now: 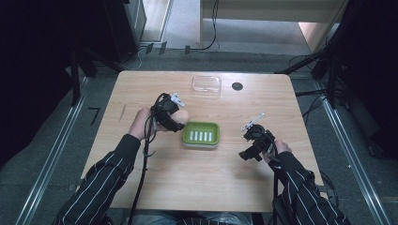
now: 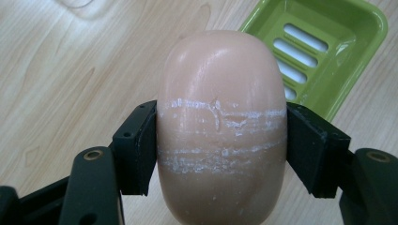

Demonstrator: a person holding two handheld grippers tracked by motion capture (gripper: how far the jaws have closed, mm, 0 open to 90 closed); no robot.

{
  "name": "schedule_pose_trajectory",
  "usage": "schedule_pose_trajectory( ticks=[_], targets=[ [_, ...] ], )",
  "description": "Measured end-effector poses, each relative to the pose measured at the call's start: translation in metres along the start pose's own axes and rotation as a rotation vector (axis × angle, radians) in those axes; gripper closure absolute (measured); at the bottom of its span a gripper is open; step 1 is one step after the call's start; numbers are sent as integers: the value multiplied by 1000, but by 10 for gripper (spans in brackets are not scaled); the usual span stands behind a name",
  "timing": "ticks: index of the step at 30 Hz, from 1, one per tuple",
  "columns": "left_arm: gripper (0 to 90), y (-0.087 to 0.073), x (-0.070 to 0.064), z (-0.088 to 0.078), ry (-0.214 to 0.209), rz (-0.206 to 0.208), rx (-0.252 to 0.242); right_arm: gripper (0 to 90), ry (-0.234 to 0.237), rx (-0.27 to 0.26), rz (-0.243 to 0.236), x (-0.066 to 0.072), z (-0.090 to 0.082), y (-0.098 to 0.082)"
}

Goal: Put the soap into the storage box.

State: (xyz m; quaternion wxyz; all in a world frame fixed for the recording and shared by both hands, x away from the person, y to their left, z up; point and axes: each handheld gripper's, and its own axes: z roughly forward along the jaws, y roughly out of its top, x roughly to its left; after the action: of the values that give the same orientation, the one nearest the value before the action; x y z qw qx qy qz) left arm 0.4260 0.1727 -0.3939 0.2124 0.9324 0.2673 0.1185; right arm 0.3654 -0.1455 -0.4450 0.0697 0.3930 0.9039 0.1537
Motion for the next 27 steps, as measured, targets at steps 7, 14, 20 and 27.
schedule_pose_trajectory(
  ticks=[7, 14, 20, 27],
  targets=[
    [335, 8, -5, 3, -12, 21, -7, 154, -1, -2, -3, 1, -1, 0],
    [335, 10, -7, 5, -22, 29, -17, 154, -1, -2, -2, 1, -1, -1],
    [335, 15, -13, 7, -27, 54, -26, 154, -2, -2, -1, 1, -1, -1],
    [335, 20, -18, 11, -42, 84, -33, 154, -3, -2, -1, 1, -1, -1]
  ],
)
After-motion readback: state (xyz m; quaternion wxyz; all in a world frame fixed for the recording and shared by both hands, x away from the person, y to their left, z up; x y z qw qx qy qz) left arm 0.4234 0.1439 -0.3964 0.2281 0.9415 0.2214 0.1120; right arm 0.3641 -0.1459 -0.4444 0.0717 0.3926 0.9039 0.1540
